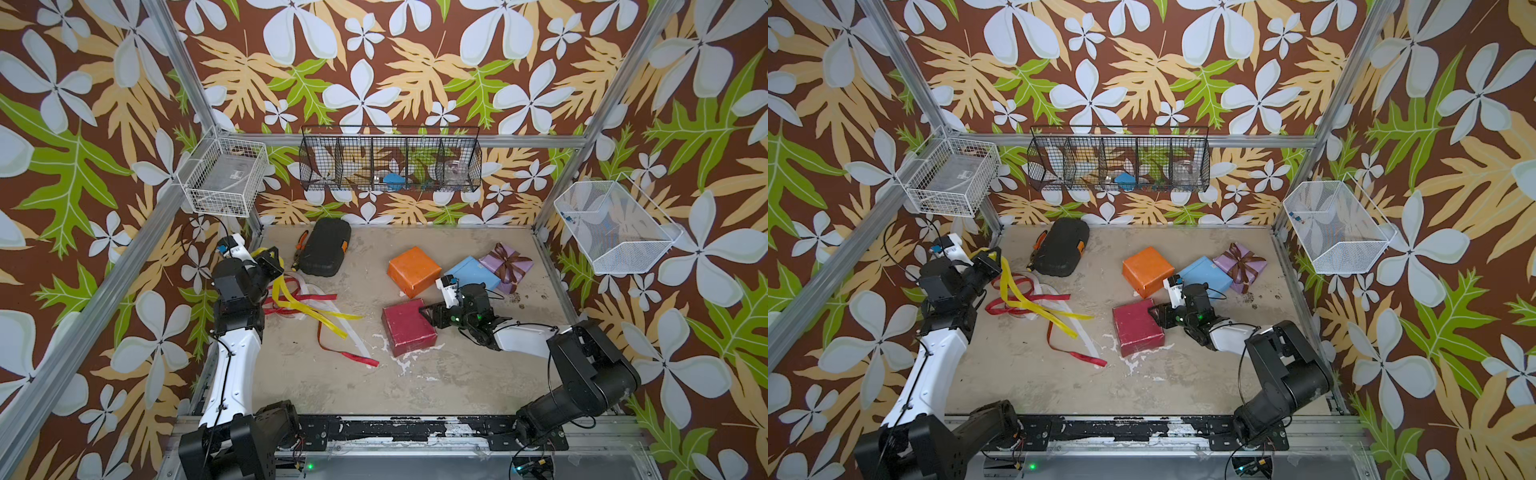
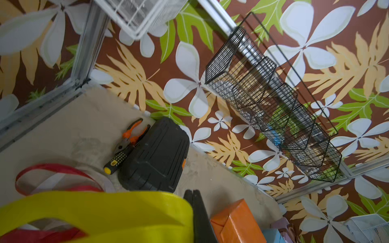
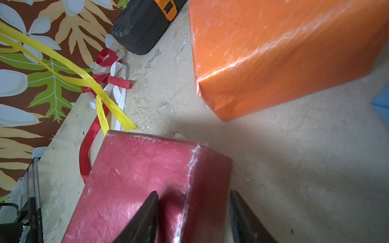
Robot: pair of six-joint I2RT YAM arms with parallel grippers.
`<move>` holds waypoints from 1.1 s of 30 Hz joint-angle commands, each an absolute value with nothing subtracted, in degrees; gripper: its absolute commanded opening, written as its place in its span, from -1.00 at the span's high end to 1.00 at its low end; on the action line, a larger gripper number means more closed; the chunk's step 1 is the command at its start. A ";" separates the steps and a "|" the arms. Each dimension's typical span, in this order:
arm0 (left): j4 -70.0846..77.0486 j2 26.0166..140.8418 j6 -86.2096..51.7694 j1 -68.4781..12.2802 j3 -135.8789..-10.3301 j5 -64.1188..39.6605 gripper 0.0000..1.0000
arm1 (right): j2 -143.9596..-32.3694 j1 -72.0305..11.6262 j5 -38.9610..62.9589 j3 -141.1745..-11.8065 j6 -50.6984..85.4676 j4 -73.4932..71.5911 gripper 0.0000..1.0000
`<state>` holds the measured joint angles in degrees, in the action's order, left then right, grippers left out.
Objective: Untie the ribbon bows on the gift boxes
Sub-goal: Place the ribbon at the center of the board.
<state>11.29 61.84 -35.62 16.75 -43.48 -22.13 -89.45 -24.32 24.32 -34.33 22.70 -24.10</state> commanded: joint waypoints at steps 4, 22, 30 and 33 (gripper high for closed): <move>14.85 63.02 -40.46 15.64 -34.72 -26.57 0.72 | -84.72 -24.25 20.24 -36.03 22.13 -10.08 -0.39; -18.16 80.96 -22.10 7.72 -51.49 -8.40 -0.99 | -67.68 -27.95 9.46 -40.43 17.60 9.10 -0.88; -29.81 89.74 -13.29 -1.87 -60.58 12.56 -0.99 | -63.90 -33.00 5.20 -38.50 18.57 13.30 -0.89; -31.73 90.67 -12.67 -4.27 -61.70 15.01 -0.99 | -61.32 -34.89 4.39 -37.56 18.52 16.18 -0.83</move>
<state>-26.72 90.35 -15.57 -3.25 -60.82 7.86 -62.76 -33.91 6.85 -38.06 18.81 12.78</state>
